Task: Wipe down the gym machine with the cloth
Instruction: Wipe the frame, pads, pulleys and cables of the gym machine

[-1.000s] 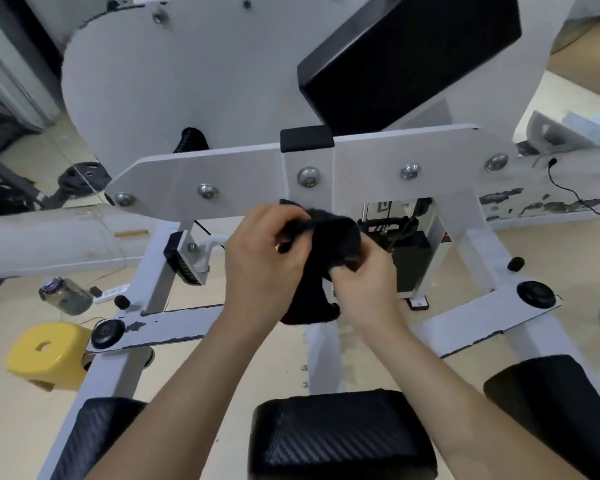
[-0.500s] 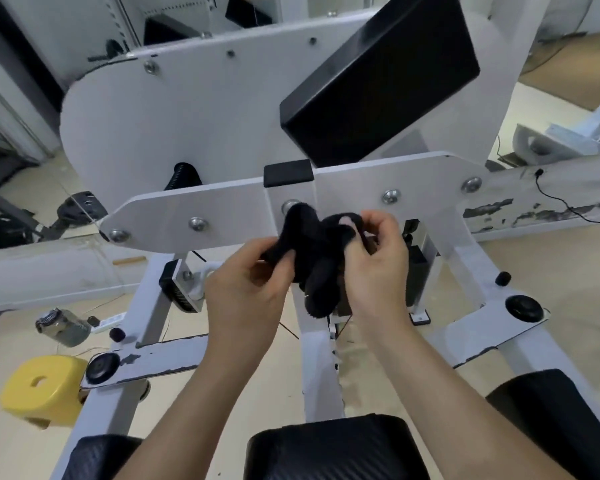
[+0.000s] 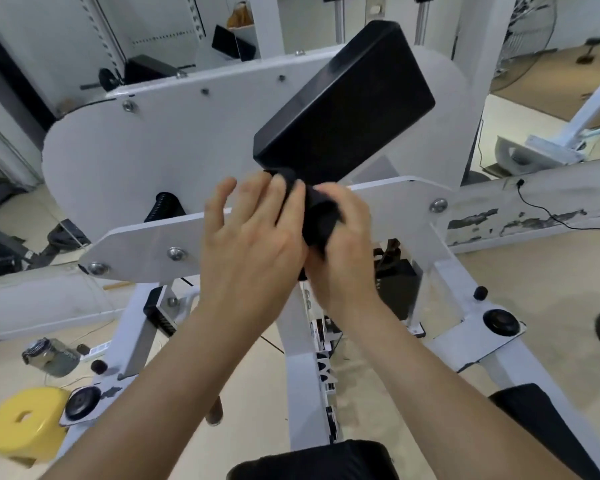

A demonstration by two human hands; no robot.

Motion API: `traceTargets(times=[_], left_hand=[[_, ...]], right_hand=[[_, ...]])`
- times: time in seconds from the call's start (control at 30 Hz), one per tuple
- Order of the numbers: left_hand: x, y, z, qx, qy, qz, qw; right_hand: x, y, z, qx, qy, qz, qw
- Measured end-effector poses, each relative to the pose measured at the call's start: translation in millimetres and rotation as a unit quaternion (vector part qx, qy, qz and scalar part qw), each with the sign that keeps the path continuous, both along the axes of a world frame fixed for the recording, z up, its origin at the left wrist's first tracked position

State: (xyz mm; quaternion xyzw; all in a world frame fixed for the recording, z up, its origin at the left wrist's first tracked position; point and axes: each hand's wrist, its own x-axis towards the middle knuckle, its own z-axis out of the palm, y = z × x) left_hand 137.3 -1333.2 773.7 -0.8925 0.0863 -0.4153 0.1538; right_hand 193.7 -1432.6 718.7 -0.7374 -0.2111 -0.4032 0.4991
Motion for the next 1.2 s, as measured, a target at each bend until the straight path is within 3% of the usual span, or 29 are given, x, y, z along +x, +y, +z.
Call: traceTargets(times=[0.07, 0.13, 0.37, 0.53, 0.6, 0.67, 0.83, 0.97, 1.07, 1.2], left_hand=[[3.4, -3.5, 5.7, 0.072, 0.057, 0.022, 0.996], [8.0, -10.9, 11.7, 0.120, 0.107, 0.042, 0.986], [19.3, -12.8, 22.3, 0.109, 0.183, 0.107, 0.971], [33.1, -21.2, 15.4, 0.064, 0.181, 0.085, 0.978], [41.8, -38.6, 14.5, 0.057, 0.180, 0.081, 0.979], [51.9, -50.4, 16.4, 0.047, 0.183, 0.063, 0.980], [58.2, -47.7, 19.8, 0.011, 0.222, 0.063, 0.973], [55.6, -48.9, 17.0, -0.003, 0.179, 0.006, 0.984], [56.1, -57.3, 22.9, -0.023, 0.183, -0.066, 0.981], [76.1, -61.5, 24.8, -0.108, 0.193, -0.117, 0.968]], right_hand=[[4.8, 1.4, -10.4, -0.107, -0.037, -0.072, 0.991], [13.3, -2.5, -18.6, -0.132, -0.066, -0.101, 0.984], [32.4, -42.8, -1.4, -0.211, -0.095, -0.126, 0.965], [36.8, -96.0, 15.3, -0.242, 0.003, -0.180, 0.953], [31.5, -101.1, 22.3, -0.230, 0.075, -0.225, 0.944], [26.2, -89.4, 31.3, -0.221, 0.092, -0.258, 0.936], [8.4, -54.1, 15.5, -0.263, 0.057, -0.118, 0.956], [38.1, -105.5, 9.0, -0.319, -0.021, -0.153, 0.935], [52.9, -133.1, 1.7, -0.247, 0.030, -0.193, 0.949], [51.2, -144.9, -6.3, -0.046, 0.128, -0.159, 0.978]])
